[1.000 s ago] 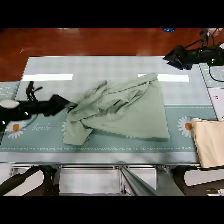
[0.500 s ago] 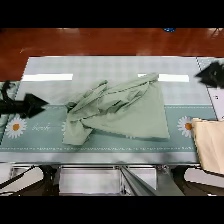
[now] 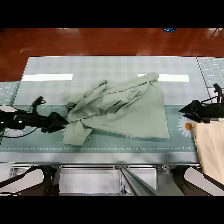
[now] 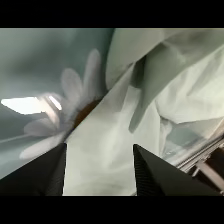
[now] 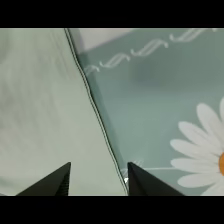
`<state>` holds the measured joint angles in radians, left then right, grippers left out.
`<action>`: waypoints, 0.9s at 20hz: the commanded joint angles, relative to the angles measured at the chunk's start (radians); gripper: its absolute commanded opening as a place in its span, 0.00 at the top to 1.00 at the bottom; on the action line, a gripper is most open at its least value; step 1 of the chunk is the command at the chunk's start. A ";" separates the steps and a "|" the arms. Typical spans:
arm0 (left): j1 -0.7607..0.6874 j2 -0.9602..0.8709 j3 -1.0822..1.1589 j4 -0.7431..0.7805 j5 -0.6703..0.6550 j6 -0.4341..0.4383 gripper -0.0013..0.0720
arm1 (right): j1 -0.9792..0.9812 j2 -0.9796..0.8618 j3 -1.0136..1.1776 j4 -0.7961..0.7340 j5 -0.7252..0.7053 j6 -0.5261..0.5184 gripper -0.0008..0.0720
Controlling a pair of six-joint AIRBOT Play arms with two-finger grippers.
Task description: Fold the shirts.
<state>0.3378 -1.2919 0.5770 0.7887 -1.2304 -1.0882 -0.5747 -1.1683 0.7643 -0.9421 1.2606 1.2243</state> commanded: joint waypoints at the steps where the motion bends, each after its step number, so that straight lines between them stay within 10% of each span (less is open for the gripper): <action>1: -0.165 -0.045 -0.008 0.005 0.067 0.002 0.29 | -0.005 0.015 -0.046 -0.001 -0.016 -0.010 0.43; 3: -0.230 -0.062 -0.008 0.005 0.092 0.003 0.45 | -0.030 0.015 -0.046 -0.013 -0.023 0.002 0.43; 5: -0.245 -0.065 -0.008 0.005 0.096 0.003 0.95 | -0.063 0.015 -0.046 -0.065 0.003 0.016 0.43; 18: -0.241 -0.065 -0.008 -0.015 0.100 0.003 0.95 | 0.092 -0.054 -0.215 -0.049 -0.006 0.108 0.43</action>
<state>0.0978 -1.3563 0.5694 0.7849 -1.1439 -1.0863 -0.5583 -1.1892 0.5610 -0.9981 1.2732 1.3190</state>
